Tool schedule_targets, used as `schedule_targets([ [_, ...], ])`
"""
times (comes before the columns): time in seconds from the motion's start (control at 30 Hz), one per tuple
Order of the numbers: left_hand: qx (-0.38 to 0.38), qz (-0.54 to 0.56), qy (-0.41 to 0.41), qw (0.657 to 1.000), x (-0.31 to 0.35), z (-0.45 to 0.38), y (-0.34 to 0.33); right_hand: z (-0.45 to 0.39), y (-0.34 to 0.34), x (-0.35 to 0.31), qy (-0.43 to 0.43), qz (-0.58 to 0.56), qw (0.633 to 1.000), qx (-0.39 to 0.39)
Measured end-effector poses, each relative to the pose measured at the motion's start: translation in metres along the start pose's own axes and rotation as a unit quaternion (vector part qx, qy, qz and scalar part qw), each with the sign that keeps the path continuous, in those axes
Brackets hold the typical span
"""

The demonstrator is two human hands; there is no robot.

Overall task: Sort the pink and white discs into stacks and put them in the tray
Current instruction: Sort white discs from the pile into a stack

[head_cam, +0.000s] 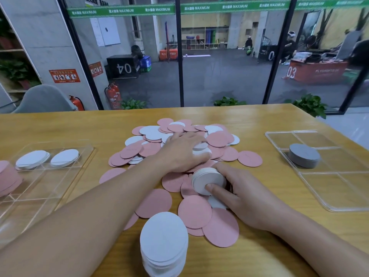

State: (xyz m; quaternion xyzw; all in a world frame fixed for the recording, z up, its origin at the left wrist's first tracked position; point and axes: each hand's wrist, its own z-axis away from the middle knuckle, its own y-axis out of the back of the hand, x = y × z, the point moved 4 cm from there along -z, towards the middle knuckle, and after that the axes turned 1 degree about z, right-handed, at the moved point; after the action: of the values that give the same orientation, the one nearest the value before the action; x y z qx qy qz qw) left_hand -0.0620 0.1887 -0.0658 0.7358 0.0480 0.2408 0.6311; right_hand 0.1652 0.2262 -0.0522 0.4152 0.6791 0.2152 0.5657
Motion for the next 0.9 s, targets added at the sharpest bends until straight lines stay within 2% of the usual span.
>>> schedule_targets([
  [0.23, 0.004, 0.021, -0.056, 0.998, -0.004, 0.078, 0.019, 0.001, -0.004, 0.010, -0.016, -0.003, 1.000, 0.016],
  [0.33, -0.011, 0.028, -0.042, 0.999, -0.011, 0.113, 0.023, 0.002, -0.003, 0.007, -0.020, -0.004, 1.000, 0.017],
  [0.43, -0.023, 0.087, -0.030, 0.995, -0.012, 0.138, 0.027, 0.003, -0.003, 0.007, -0.029, -0.003, 0.999, 0.016],
  [0.5, 0.021, 0.118, -0.018, 0.993, -0.016, 0.142, 0.034, 0.004, -0.003, 0.007, -0.025, -0.005, 1.000, 0.016],
  [0.57, 0.077, 0.105, 0.029, 0.991, -0.020, 0.143, 0.039, 0.003, -0.004, 0.008, -0.025, -0.004, 1.000, 0.015],
  [0.67, 0.052, 0.062, 0.098, 0.992, -0.021, 0.144, 0.032, 0.002, -0.005, 0.009, -0.021, 0.000, 1.000, 0.019],
  [0.77, 0.071, 0.059, 0.085, 0.992, -0.017, 0.143, 0.027, 0.001, -0.005, 0.010, -0.028, 0.008, 0.999, 0.015],
  [0.87, 0.149, 0.081, 0.049, 0.984, -0.018, 0.143, 0.033, 0.002, -0.005, 0.008, -0.029, 0.010, 0.999, 0.015],
  [0.9, 0.173, 0.124, 0.043, 0.976, -0.019, 0.144, 0.034, 0.002, -0.005, 0.008, -0.029, 0.011, 0.999, 0.015],
])
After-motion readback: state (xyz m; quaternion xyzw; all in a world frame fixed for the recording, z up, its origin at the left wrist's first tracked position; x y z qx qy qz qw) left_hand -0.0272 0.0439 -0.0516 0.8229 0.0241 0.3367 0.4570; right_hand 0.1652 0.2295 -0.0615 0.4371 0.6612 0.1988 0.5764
